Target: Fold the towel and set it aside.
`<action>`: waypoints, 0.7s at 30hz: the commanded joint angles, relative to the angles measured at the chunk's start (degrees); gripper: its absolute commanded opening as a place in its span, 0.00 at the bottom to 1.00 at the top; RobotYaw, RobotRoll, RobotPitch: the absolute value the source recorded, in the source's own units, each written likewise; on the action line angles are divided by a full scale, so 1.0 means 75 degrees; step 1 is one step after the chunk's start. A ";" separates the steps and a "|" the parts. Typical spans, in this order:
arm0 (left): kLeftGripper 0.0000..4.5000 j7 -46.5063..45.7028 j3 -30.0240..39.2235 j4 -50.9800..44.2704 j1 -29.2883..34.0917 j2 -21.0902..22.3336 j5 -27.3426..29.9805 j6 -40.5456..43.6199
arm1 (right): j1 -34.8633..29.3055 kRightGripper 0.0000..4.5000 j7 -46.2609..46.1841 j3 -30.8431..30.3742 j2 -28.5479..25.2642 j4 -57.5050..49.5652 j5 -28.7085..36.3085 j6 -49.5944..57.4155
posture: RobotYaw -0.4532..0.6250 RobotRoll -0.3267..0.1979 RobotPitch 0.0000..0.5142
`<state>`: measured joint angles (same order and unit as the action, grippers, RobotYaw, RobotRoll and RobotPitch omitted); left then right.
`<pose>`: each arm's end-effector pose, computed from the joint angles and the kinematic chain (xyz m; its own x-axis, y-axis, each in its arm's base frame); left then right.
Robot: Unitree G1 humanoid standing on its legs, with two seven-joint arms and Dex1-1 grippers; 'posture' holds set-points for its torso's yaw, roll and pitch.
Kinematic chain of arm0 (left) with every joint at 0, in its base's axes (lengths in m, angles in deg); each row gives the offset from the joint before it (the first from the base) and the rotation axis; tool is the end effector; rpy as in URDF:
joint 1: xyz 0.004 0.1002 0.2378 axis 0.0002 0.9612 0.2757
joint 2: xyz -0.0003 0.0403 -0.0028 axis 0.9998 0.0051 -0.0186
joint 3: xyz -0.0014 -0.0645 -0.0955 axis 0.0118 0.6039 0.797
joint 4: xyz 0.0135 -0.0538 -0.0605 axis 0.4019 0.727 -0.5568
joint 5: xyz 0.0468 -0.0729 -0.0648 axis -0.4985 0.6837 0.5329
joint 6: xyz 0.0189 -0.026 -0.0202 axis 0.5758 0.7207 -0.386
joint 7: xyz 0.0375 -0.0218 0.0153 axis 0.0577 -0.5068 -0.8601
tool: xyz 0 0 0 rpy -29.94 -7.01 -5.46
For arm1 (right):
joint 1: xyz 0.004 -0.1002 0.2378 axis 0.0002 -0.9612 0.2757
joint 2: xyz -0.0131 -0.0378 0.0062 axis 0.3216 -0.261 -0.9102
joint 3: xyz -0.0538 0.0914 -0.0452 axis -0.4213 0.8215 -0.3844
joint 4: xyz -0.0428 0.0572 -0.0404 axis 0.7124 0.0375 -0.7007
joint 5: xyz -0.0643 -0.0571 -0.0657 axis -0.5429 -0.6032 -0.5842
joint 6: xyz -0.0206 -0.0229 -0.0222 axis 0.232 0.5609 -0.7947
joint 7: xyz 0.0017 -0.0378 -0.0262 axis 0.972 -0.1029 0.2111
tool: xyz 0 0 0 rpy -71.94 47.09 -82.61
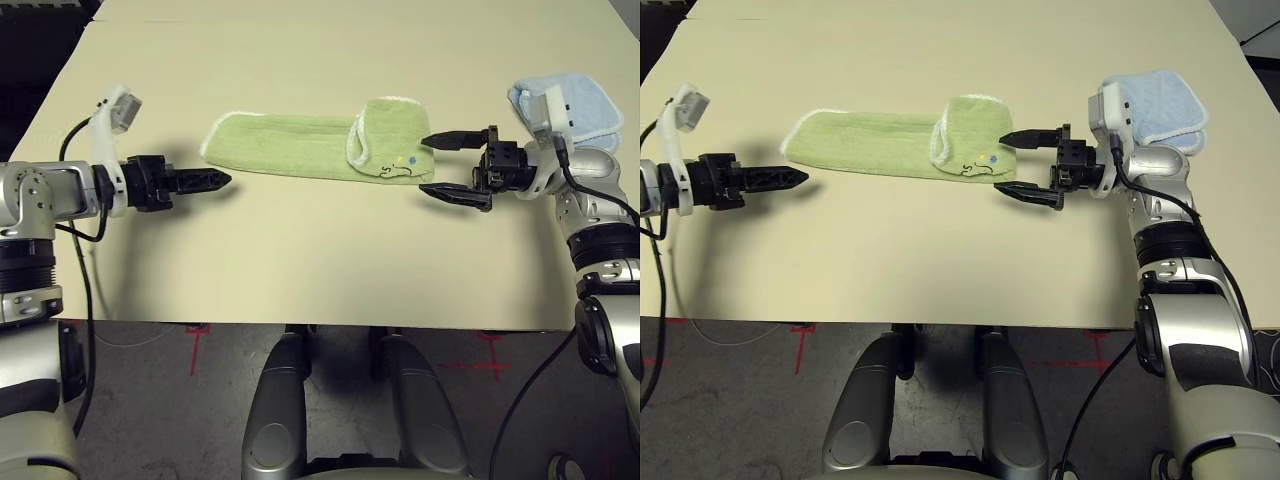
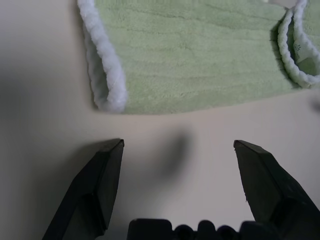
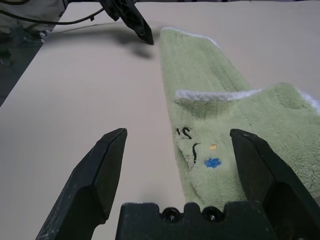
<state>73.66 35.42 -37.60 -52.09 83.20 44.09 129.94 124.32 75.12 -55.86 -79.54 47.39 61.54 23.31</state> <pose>0.3010 0.3019 0.2486 0.7176 -0.5873 -0.3744 0.4676 0.8046 -0.3659 0.3549 -0.2633 0.2053 0.2248 0.9734 -0.0441 -0.8828 0.1843 -0.4320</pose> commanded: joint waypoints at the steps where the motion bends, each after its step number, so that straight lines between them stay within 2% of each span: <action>1: 1.00 -0.0573 0.0369 0.0029 -0.0135 -0.0371 0.0124 0.0530 | -0.0246 0.99 0.0005 0.0065 -0.0005 -0.0159 0.0018 -0.0020 | 0.49 0.62 0.61; 9: 1.00 -0.1207 0.0837 0.0101 -0.0196 -0.0730 0.0141 0.1162 | -0.0202 0.99 -0.0041 0.0066 0.0034 -0.0244 0.0033 0.0030 | 0.48 0.62 0.61; 13: 1.00 -0.1793 0.1331 0.0563 -0.0383 -0.0987 -0.0047 0.0867 | -0.0225 0.99 -0.0050 0.0067 0.0029 -0.0273 0.0041 0.0033 | 0.48 0.62 0.60; 21: 1.00 -0.2452 0.1719 0.1013 -0.0748 -0.1165 -0.0086 0.0074 | -0.0202 0.99 -0.0076 0.0053 0.0045 -0.0253 0.0012 0.0043 | 0.48 0.62 0.61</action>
<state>56.41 47.69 -30.81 -57.70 74.55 44.13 131.17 123.67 74.38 -55.87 -79.10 45.82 61.55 23.68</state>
